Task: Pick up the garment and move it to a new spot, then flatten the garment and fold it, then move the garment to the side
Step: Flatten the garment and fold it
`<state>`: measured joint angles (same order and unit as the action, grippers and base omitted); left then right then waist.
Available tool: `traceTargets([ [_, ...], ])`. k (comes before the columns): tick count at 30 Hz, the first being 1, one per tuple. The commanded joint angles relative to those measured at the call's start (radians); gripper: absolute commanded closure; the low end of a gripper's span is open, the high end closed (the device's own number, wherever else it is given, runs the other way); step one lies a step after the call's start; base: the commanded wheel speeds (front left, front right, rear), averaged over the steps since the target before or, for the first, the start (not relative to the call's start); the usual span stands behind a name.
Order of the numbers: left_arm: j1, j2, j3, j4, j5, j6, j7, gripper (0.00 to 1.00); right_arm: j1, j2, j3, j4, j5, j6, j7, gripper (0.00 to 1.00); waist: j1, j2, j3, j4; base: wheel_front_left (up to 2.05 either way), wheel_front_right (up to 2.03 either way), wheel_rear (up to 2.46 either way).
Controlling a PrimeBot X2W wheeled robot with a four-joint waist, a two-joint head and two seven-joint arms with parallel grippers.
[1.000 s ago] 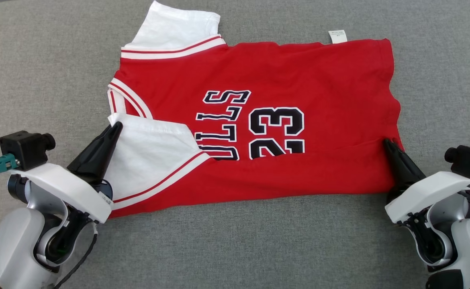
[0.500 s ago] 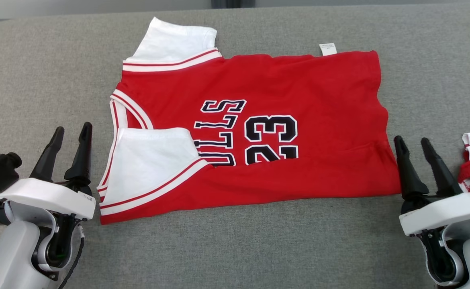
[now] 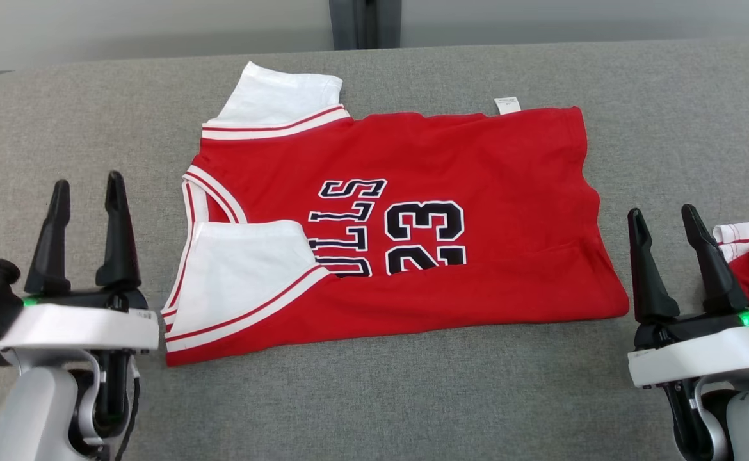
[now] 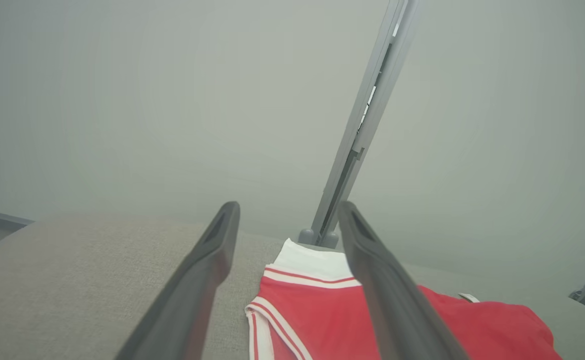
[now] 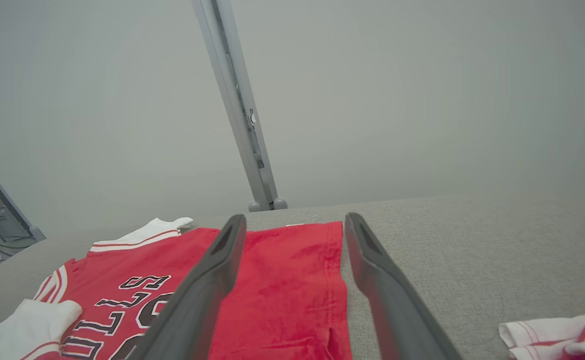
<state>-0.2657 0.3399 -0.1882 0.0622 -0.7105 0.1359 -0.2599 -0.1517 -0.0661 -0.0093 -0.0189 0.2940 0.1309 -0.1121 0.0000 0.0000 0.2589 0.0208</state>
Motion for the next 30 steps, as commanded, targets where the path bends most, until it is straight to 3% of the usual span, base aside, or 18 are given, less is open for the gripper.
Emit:
traceTargets([
  [1, 0.037, -0.012, 0.013, 0.014, 0.038, -0.01, -0.002, 0.0, 0.015, 0.0, 0.005, 0.003, -0.018, 0.0, -0.012, 0.0, 0.0, 0.0, -0.011, -0.003, 0.0, 0.0, 0.0],
  [10, 0.141, -0.031, -0.028, 0.054, 0.23, -0.028, -0.003, 0.0, 0.084, 0.006, 0.004, 0.049, -0.106, 0.0, -0.047, 0.0, 0.0, 0.0, -0.071, -0.003, 0.0, 0.0, 0.0],
  [30, 0.225, -0.035, -0.023, 0.064, 0.261, -0.011, -0.003, 0.0, 0.201, 0.014, -0.033, -0.01, -0.106, 0.0, -0.044, 0.0, 0.0, 0.0, -0.165, -0.015, 0.0, 0.0, 0.0],
])
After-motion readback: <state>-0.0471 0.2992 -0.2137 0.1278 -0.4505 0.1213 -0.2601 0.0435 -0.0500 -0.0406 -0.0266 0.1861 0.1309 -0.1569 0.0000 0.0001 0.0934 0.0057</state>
